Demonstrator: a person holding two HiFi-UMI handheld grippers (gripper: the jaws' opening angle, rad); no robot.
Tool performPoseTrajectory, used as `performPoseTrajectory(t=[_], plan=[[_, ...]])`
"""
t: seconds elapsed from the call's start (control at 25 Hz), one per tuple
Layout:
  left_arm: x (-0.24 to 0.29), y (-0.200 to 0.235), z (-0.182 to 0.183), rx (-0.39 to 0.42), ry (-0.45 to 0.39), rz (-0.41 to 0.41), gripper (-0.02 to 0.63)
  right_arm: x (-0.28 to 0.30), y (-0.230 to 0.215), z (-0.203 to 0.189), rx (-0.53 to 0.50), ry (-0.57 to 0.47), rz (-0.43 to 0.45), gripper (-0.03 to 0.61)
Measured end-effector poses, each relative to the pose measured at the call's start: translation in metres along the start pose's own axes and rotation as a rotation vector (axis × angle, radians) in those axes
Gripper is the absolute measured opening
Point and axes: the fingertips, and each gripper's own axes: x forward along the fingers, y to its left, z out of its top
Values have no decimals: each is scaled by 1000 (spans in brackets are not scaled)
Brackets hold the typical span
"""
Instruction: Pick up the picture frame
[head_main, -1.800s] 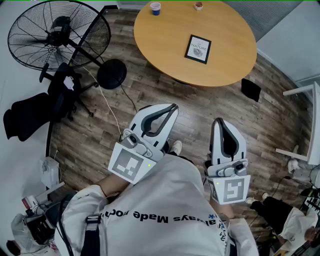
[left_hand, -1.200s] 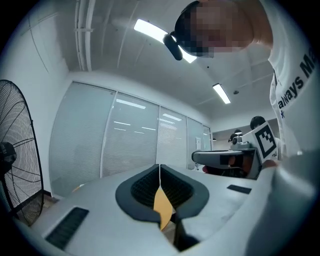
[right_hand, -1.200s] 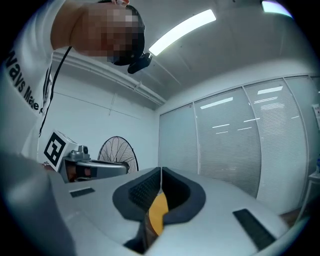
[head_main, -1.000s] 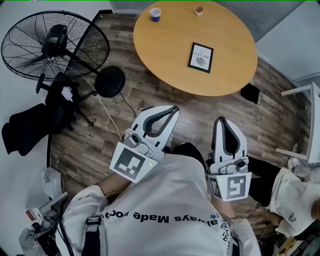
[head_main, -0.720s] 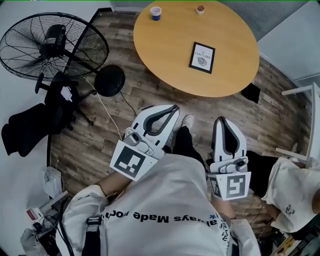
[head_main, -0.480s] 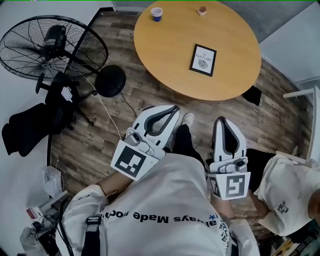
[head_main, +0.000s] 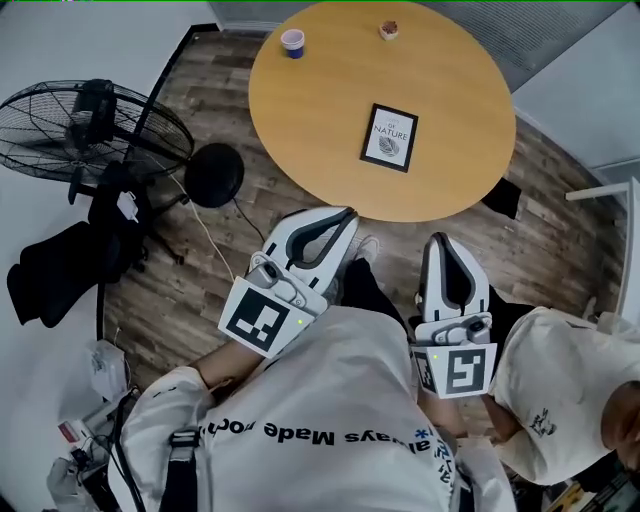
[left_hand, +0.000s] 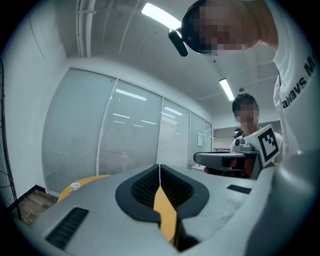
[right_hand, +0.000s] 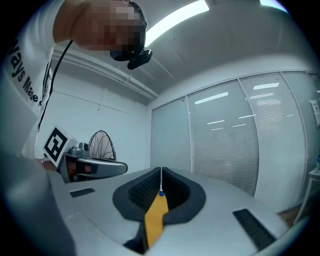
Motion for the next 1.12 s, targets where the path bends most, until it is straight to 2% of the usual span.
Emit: performPoseTrajectory(t=[0.6, 0.88, 1.12], plan=[[133, 8, 11, 13, 20, 21, 30, 49, -124, 4, 20, -9, 5, 34], [166, 12, 12, 11, 20, 40, 31, 66, -155, 3, 24, -5, 19, 34], [180, 26, 10, -1, 25, 51, 29, 85, -164, -1, 23, 8, 30, 34]])
